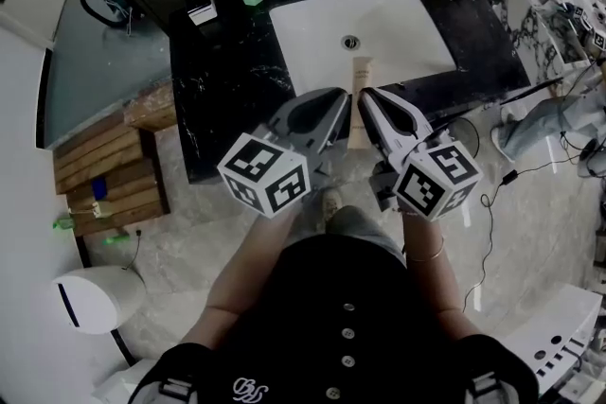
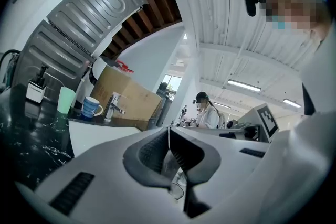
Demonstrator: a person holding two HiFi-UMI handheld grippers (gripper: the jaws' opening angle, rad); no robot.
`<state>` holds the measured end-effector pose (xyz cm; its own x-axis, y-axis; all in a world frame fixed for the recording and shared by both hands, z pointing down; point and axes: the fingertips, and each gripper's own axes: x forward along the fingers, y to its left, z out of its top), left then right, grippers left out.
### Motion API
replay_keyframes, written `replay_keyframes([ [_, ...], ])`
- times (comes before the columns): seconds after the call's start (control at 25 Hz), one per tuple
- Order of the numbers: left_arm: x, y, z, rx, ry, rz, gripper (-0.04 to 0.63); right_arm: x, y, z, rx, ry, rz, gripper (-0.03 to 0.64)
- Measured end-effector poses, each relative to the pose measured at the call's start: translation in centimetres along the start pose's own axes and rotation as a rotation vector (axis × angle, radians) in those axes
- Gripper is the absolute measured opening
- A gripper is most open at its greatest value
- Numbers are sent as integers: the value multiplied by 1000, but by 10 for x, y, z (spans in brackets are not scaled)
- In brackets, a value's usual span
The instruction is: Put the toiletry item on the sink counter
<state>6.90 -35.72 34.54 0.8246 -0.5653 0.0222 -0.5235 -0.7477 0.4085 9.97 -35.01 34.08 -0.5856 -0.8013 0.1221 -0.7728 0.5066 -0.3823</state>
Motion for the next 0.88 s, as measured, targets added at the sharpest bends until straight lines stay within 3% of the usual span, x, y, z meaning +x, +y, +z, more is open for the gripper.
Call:
replay_keyframes([
  [0.36, 3, 1, 6, 15, -8, 0, 17, 3, 13, 4, -4, -1, 74, 3],
  [0.88, -1, -1, 10, 21, -16, 11, 17, 3, 14, 5, -55, 23, 71, 3],
])
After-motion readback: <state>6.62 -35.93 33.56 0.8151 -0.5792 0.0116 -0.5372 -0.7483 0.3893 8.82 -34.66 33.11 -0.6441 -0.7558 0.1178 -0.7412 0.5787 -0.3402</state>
